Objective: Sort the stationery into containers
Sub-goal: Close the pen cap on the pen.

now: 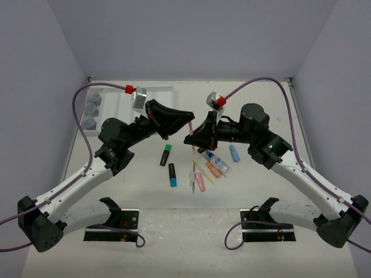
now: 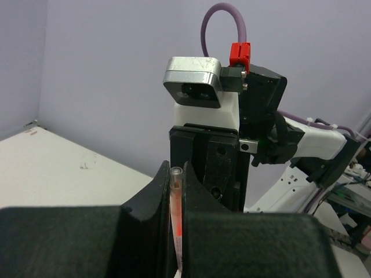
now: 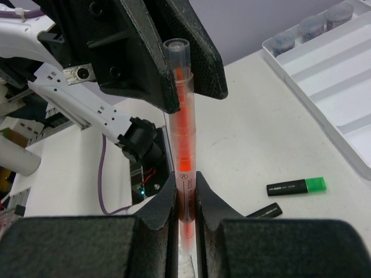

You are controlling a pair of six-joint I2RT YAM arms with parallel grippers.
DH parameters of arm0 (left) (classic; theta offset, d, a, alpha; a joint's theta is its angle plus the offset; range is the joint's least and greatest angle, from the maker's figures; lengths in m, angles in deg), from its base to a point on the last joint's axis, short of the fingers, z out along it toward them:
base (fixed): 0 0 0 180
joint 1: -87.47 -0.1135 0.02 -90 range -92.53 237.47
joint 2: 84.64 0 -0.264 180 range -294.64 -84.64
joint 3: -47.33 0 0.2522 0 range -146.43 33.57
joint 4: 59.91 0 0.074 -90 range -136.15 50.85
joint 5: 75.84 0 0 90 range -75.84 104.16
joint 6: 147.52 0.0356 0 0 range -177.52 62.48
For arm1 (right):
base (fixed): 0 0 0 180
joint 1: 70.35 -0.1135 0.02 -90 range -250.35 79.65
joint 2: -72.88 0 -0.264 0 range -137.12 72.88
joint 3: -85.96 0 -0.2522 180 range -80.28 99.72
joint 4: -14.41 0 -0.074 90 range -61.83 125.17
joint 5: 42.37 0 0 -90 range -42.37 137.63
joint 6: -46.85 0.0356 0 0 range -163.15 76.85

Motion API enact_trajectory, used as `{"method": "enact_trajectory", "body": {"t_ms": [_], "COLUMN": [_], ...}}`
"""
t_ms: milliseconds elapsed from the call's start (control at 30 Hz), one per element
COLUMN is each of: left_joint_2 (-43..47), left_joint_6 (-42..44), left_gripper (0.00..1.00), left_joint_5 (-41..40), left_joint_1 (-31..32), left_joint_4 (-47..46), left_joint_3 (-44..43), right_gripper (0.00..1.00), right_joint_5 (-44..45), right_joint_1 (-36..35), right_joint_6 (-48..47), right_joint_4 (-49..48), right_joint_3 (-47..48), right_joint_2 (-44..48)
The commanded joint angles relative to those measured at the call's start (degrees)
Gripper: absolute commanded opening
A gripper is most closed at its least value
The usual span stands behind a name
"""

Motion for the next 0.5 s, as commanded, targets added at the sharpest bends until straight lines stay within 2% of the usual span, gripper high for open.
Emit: {"method": "enact_trajectory", "body": {"t_ms": [0,267,367,467], "left_joint_2": [-0.2,2.8,3.2,3.4], "left_joint_6": [1.5,2.6,2.1,2.2], "left_gripper": [0.00,0.00,0.00,0.00], "left_joint_5": [4.6,2.1,2.0,2.2], "left_joint_1": [5.5,6.2,6.2,6.2], "left_joint_4": [11.7,15.8,15.4,15.3], "left_joint_3": [4.1,9.1,10.4,10.9], "right_gripper": [0.00,0.00,0.00,0.00], "right_joint_5": [8.2,9.4,9.2,7.6], "right_joint_1": [0.6,1.9,2.5,2.8], "right_joint_6": [-2.0,-3.5,-2.7,-0.7], "right_joint_4": [-9.0,-4.8,-4.6,-6.9], "right_joint_3": [12.9,26.8,27.9,24.8], "right_joint_2": [-2.6,-7.1,-8.0,-7.9]}}
